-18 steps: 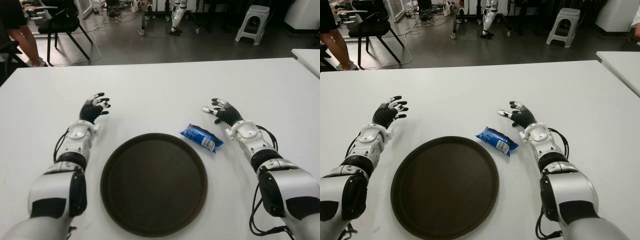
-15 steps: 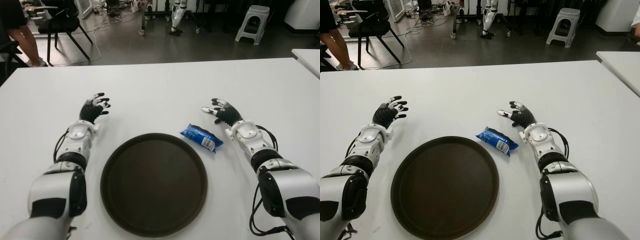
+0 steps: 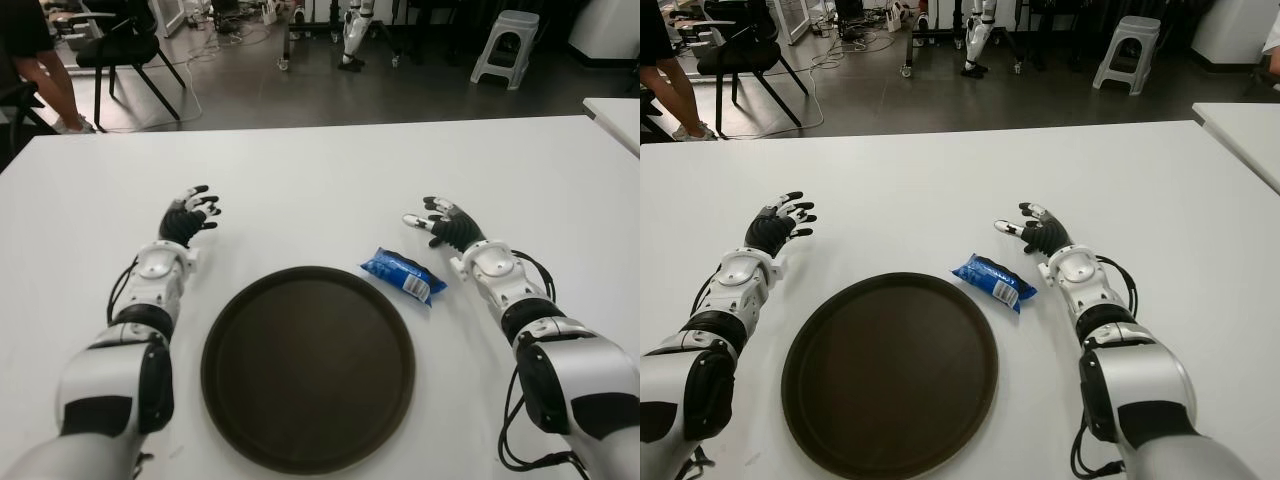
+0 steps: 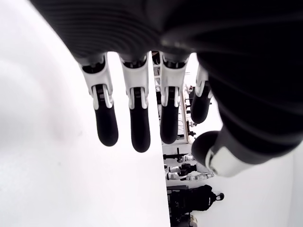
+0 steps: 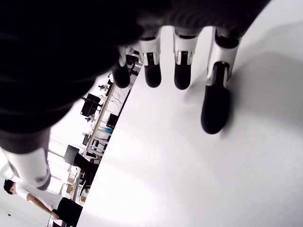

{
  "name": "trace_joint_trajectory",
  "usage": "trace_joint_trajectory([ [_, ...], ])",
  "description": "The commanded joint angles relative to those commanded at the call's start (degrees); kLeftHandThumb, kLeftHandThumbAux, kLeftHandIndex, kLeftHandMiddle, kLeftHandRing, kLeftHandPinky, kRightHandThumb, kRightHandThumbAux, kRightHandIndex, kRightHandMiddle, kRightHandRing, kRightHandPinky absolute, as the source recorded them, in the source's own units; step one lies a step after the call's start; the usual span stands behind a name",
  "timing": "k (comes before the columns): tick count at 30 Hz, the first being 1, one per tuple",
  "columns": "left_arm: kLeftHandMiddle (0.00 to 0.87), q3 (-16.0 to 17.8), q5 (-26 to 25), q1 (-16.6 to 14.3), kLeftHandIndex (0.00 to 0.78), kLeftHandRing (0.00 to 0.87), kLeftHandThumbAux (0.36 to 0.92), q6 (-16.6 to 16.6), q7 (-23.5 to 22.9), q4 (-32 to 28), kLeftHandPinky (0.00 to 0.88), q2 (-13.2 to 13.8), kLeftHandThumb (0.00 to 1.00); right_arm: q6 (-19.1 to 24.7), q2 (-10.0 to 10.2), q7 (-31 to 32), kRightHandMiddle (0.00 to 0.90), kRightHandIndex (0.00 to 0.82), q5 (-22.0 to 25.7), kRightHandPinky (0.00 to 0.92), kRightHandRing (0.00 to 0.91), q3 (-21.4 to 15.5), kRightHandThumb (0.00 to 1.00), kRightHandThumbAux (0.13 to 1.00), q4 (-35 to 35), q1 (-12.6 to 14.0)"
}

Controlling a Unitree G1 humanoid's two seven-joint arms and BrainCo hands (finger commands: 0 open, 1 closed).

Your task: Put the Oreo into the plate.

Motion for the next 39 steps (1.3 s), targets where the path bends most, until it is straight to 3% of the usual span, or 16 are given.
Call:
trace_joint_trajectory([
  [15, 0.257, 0.1, 0.1, -0.1, 0.182, 0.272, 0.645, 0.1, -0.1, 0.0, 0.303, 0.0, 0.012, -0.4, -0.1, 0.0, 0.129, 0.06, -0.5, 0.056, 0.1, 0.6, 0.096, 0.52, 0.0, 0.0],
  [33, 0.255, -0.2, 0.4, -0.1, 0.18, 0.267, 0.67, 0.2, 0.2, 0.0, 0.296, 0.1, 0.004, -0.4, 0.0, -0.3, 0.135, 0.066, -0.4, 0.047, 0.102, 0.4, 0.107, 0.535, 0.0, 0.0],
  [39, 0.257, -0.2, 0.3, -0.1, 0.183, 0.276, 0.647, 0.1, 0.0, 0.0, 0.306, 0.1, 0.014, -0.4, 0.0, -0.3, 0.139, 0.068, -0.4, 0.061, 0.107, 0.4, 0.111, 0.532, 0.0, 0.0],
])
